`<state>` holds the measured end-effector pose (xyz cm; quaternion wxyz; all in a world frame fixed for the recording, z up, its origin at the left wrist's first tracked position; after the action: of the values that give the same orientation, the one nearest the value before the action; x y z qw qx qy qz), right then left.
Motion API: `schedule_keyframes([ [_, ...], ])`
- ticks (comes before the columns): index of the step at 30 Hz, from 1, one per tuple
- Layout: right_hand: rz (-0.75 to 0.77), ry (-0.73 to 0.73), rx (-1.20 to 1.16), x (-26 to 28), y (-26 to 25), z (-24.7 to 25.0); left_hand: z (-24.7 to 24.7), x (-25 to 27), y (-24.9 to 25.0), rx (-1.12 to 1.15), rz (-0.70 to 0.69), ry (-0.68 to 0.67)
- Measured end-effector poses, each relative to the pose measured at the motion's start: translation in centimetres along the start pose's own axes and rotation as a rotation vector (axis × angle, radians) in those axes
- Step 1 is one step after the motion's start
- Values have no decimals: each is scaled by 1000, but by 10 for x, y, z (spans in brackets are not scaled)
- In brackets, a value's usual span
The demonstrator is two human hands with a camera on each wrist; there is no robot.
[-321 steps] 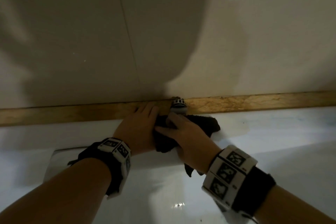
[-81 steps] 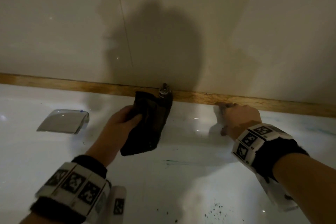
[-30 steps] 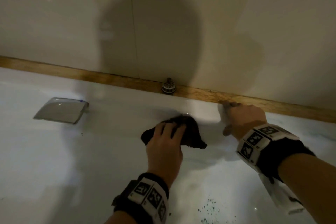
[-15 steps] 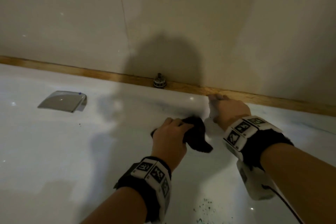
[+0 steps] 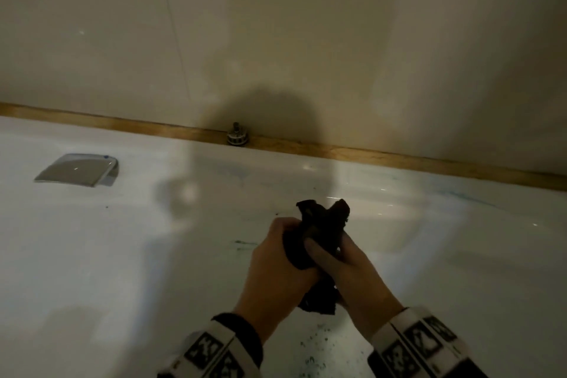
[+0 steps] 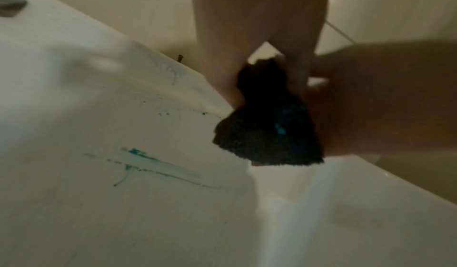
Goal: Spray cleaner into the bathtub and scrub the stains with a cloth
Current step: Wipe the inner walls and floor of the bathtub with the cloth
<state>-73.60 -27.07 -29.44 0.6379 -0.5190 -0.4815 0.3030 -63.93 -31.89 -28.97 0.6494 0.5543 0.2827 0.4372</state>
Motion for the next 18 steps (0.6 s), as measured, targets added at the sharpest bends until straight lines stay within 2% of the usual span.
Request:
schedule_keyframes([
  [2, 27, 63, 3, 0, -2, 19, 5, -5, 7, -20, -18, -311],
  [3, 31, 82, 12, 2, -5, 30, 11, -11, 11, -101, -48, -408],
  [4, 42, 91, 33, 5, -6, 41, 20, -21, 16, -227, -101, -420],
  [7, 82, 191, 283, 14, -9, 75, 52, -66, 29, -719, -195, -166],
  [8, 82, 250, 340, 15, -9, 88, 57, -81, 33, -885, -189, -146],
  [10, 83, 355, 371, 20, -15, 116, 54, -106, 40, -1178, -124, -255],
  [12, 103, 457, 420, 24, -29, 142, 41, -127, 43, -1354, -86, -346],
  [16, 196, 680, 485, 22, -70, 186, 17, -156, 44, -1552, -142, -300],
  [18, 173, 831, 664, 18, -79, 214, 13, -158, 44, -1623, -170, -300],
])
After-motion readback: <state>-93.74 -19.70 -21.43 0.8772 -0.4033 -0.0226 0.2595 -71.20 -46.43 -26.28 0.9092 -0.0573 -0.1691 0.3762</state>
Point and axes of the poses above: each hand's wrist, its own x-axis away from the middle knuckle, its own z-axis out of the back of the hand, y = z × x, the point moved 2 cm from there along -x, towards the middle knuckle
